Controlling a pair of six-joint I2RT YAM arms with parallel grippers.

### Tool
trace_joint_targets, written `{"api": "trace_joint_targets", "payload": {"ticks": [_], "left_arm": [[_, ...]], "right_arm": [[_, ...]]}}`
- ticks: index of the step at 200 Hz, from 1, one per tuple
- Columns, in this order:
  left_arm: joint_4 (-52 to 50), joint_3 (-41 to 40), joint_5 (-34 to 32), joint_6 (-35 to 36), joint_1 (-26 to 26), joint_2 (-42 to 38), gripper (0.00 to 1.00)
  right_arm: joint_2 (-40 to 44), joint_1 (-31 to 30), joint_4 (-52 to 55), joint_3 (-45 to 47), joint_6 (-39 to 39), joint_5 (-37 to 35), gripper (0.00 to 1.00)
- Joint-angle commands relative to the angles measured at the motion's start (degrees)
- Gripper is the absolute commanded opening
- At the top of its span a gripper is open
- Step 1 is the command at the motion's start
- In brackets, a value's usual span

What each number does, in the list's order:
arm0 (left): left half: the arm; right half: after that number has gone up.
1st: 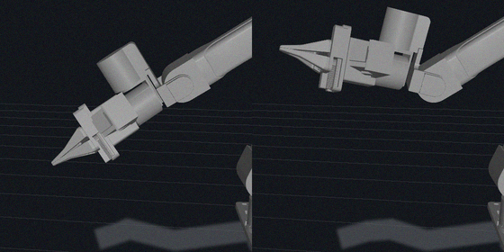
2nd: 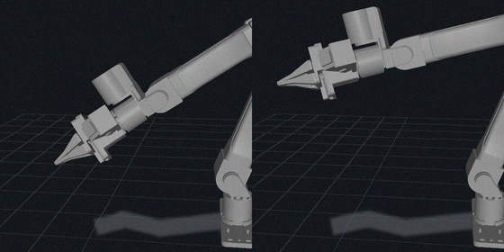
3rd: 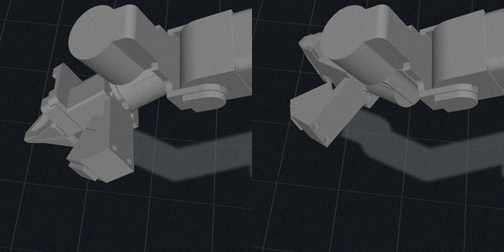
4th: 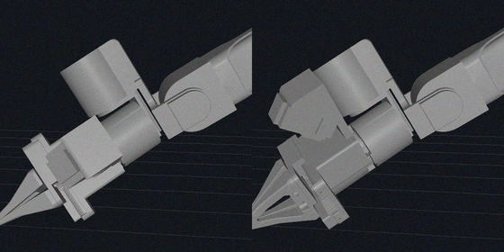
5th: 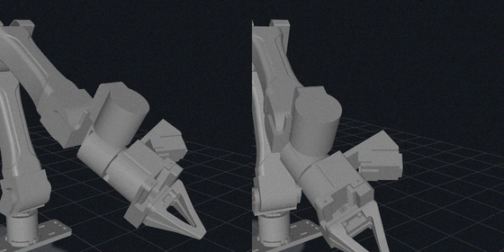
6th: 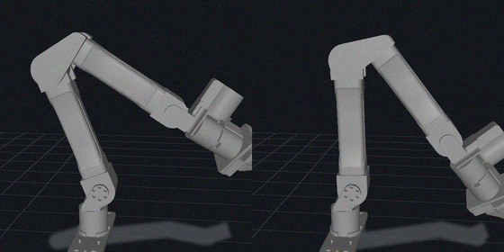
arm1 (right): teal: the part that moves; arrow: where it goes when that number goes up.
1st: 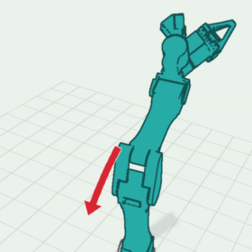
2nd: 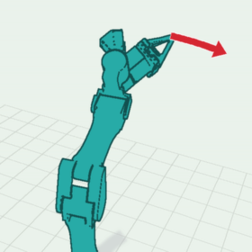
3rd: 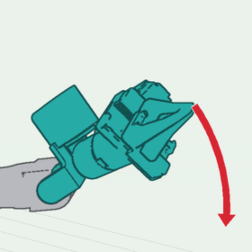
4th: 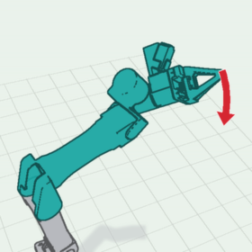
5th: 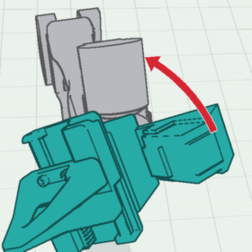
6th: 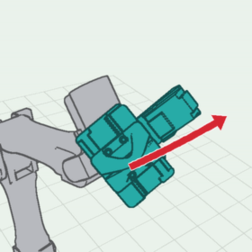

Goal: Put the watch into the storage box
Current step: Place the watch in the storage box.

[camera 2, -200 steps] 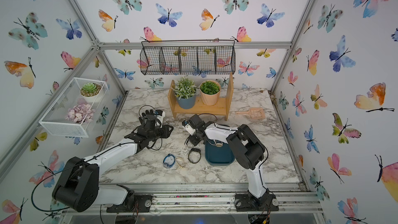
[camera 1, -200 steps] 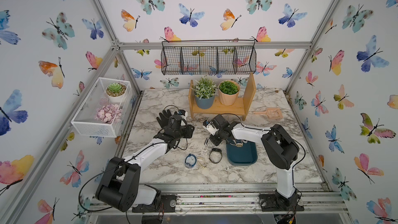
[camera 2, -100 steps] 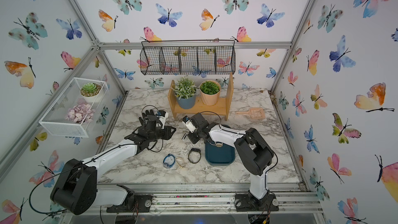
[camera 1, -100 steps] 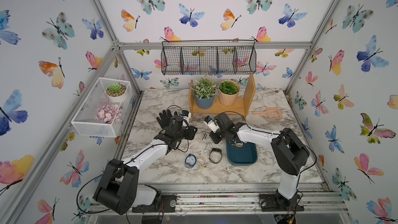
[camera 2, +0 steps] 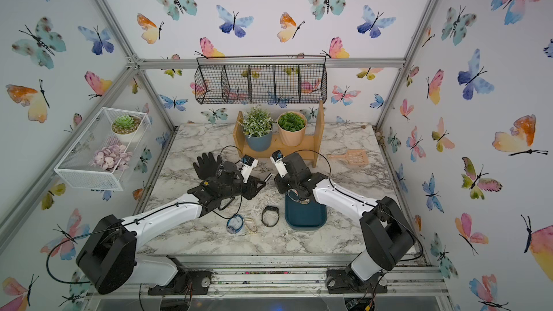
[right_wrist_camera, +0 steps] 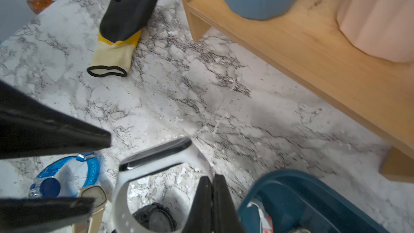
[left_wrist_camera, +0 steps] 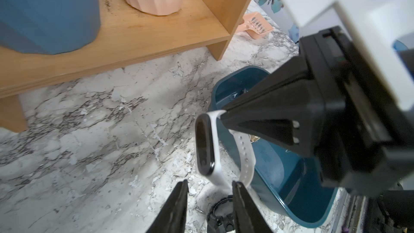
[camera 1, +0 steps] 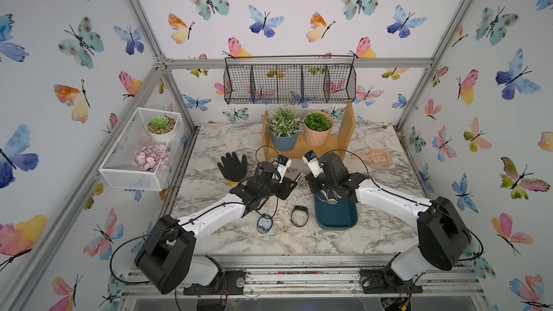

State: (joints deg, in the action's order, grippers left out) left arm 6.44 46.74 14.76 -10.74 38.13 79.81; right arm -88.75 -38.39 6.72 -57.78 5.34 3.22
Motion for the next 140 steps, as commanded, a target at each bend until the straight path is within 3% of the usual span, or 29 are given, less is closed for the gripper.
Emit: {"api": "trace_joint_targets", "payload": {"ticks": [1, 140], "left_arm": [[2.02, 0.76, 2.37, 0.43, 1.21, 0.87, 0.38], [6.13, 0.72, 4.84, -0.54, 5.33, 5.18, 0.38]], "right_arm": [[2.05, 3.03, -0.13, 2.46, 2.46, -1.38, 0.02], [-0.86, 12.70, -1.55, 9.52, 7.55, -2.65, 0.02]]}}
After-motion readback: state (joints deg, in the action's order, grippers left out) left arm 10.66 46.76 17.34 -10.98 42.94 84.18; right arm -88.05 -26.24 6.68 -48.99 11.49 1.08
